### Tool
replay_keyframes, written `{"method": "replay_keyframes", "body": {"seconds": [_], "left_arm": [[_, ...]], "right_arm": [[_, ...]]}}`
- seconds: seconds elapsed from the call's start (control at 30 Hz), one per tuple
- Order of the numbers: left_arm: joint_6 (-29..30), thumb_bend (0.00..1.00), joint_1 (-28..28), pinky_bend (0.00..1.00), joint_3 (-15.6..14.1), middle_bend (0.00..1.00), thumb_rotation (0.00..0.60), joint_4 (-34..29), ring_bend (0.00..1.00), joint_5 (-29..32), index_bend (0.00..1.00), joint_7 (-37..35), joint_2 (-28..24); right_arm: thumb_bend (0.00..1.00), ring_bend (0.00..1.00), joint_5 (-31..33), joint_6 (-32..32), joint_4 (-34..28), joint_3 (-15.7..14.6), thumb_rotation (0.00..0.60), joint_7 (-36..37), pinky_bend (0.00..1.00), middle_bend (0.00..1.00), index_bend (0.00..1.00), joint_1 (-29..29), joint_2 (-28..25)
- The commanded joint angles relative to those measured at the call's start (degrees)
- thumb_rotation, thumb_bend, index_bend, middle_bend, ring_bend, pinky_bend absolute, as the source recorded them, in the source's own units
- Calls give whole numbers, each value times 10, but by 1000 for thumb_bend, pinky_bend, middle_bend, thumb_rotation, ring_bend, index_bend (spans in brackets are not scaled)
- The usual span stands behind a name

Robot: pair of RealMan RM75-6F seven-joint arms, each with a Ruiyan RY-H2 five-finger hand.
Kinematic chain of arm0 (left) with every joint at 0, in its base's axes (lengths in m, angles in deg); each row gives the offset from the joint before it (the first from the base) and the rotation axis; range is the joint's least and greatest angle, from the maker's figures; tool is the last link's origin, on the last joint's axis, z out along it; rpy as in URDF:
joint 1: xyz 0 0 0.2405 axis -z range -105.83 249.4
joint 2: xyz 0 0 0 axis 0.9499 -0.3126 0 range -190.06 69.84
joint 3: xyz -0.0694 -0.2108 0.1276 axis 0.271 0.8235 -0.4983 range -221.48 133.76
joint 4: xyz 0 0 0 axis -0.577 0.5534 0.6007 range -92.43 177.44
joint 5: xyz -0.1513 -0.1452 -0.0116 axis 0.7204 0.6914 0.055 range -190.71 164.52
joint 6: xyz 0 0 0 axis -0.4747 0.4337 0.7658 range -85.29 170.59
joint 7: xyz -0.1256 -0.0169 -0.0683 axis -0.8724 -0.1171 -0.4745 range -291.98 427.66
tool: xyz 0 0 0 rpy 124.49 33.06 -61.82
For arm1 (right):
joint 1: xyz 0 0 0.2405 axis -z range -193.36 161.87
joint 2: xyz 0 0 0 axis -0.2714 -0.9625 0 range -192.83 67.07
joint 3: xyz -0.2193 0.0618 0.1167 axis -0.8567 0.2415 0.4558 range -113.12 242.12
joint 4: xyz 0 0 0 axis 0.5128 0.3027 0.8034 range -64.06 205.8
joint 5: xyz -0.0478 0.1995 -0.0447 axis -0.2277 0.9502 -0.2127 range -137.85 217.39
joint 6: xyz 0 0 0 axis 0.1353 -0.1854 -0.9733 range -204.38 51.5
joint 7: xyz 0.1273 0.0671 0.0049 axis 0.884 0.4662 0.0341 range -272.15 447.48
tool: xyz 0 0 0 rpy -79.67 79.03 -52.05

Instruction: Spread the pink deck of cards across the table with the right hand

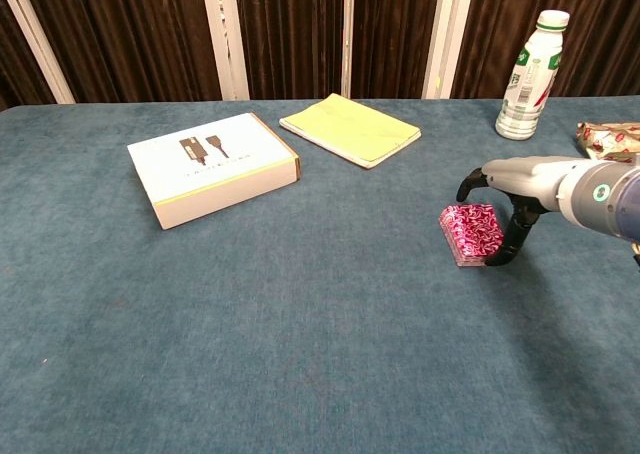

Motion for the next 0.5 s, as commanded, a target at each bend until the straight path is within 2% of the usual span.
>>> {"method": "replay_keyframes", "body": {"seconds": [0.03, 0.4, 0.5], "left_arm": [[-1, 0, 0, 0, 0, 0, 600, -1, 0, 0, 0, -1, 0], [-5, 0, 2, 0, 0, 0, 600, -3, 0, 3, 0, -4, -2], [-6, 0, 2, 0, 0, 0, 600, -4, 0, 3, 0, -4, -2]], "right_arm": [[214, 0, 4, 2, 6, -1, 600, 3, 0, 36, 211, -3, 3], [214, 0, 20, 6, 23, -8, 600, 10, 0, 49, 237, -15, 14], [219, 0, 21, 5, 27, -9, 600, 14, 0, 70, 276, -18, 17]]}}
